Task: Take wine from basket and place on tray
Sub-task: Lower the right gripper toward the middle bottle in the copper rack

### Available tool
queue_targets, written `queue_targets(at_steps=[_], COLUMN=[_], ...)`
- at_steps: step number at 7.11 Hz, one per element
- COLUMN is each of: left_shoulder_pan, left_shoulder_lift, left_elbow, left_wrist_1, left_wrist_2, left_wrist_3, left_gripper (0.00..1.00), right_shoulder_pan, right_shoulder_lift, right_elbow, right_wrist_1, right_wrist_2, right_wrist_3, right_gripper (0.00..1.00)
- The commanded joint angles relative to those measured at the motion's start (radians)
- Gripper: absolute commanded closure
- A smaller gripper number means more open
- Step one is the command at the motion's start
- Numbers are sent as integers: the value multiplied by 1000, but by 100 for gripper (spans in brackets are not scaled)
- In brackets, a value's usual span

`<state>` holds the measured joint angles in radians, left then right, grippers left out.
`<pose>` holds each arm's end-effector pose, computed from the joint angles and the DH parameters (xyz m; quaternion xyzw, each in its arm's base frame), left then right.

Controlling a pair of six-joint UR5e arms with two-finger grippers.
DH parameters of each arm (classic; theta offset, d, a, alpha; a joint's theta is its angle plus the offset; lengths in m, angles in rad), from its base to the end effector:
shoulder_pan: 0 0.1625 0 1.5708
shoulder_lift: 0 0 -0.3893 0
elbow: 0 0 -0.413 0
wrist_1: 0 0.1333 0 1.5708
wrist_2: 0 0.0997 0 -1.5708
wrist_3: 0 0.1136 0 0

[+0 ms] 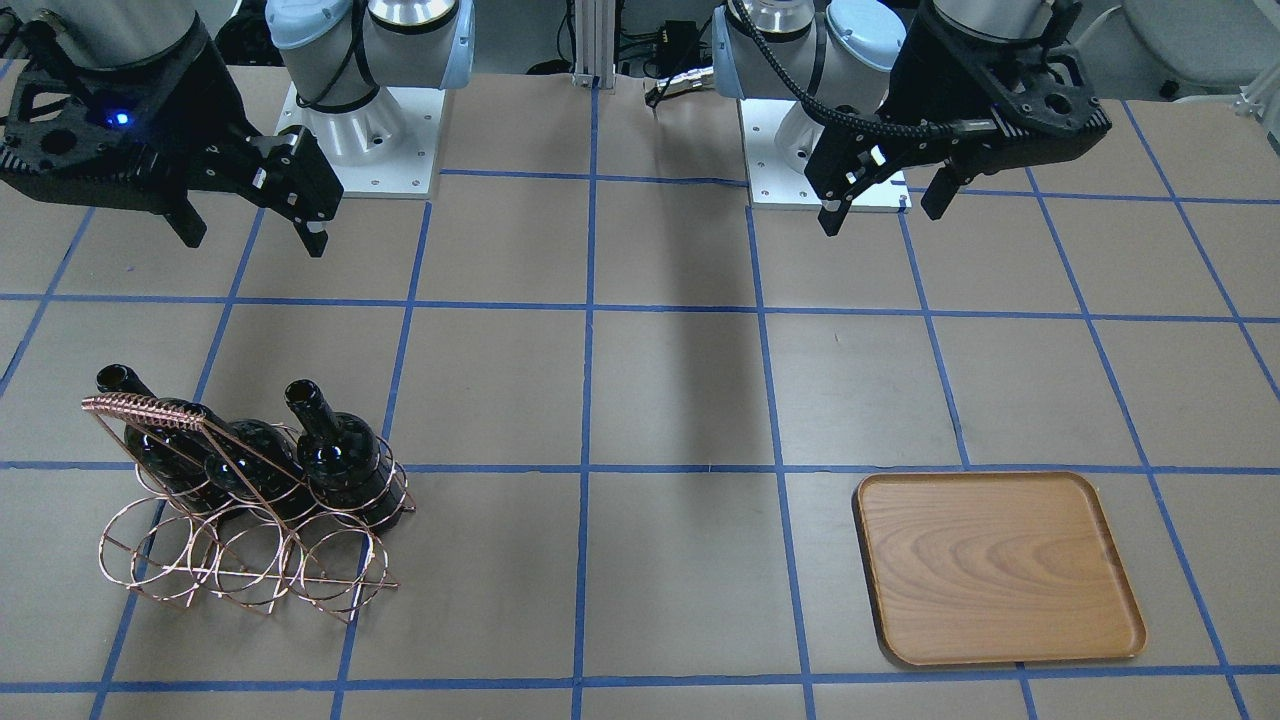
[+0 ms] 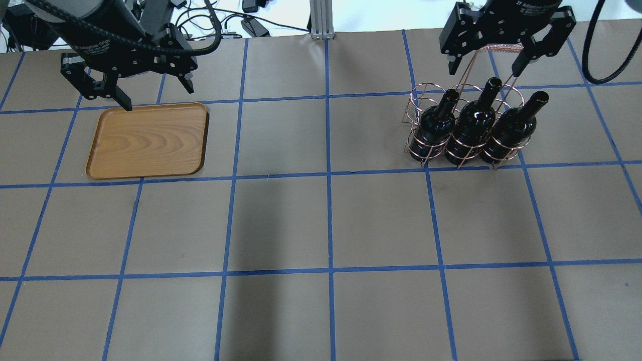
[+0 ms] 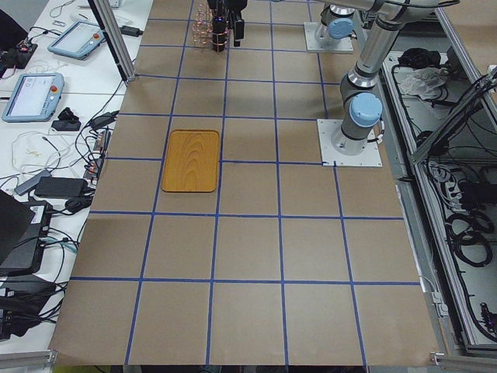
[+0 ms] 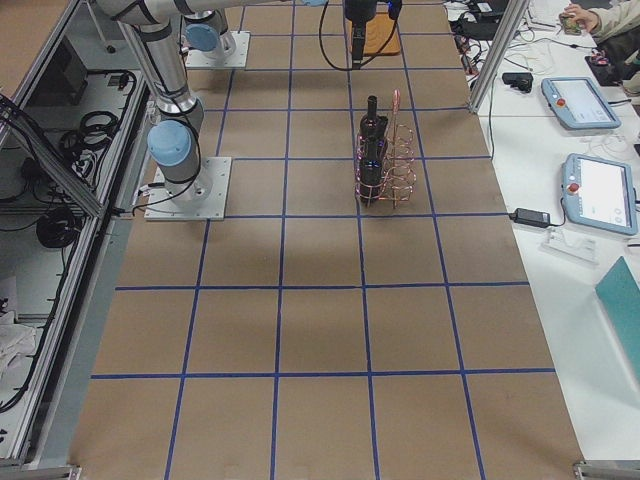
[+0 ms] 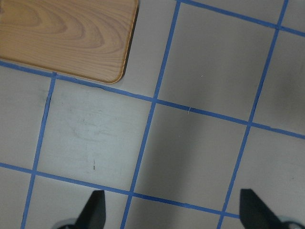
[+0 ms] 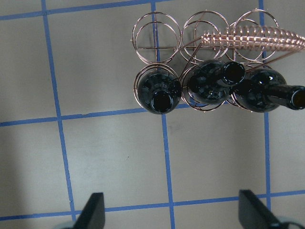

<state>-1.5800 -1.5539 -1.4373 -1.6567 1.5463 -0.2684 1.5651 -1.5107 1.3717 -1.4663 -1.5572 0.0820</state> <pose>-0.1408 -0.5073 0.5067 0.1288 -0.9911 0.0302 0.0166 0.1318 -0.5367 0.4982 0.0437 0.9989 -0.0170 0.0074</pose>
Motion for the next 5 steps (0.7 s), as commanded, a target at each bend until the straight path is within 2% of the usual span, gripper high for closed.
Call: queue_targets(at_steps=[1, 4, 5], left_shoulder_pan=[0, 0, 0], left_shoulder_lift=[0, 0, 0], left_elbow=[0, 0, 0], left_wrist_1=[0, 0, 0], left_wrist_2=[0, 0, 0], left_wrist_3=[0, 0, -2], left_gripper=[0, 0, 0], right_shoulder_pan=[1, -43, -74], right_shoulder_lift=[3, 64, 110], right_elbow=[15, 24, 56], right_wrist_1=[-26, -106, -190], right_wrist_2=[-7, -13, -5], right_wrist_3=[-13, -57, -73], right_gripper=[0, 1, 1])
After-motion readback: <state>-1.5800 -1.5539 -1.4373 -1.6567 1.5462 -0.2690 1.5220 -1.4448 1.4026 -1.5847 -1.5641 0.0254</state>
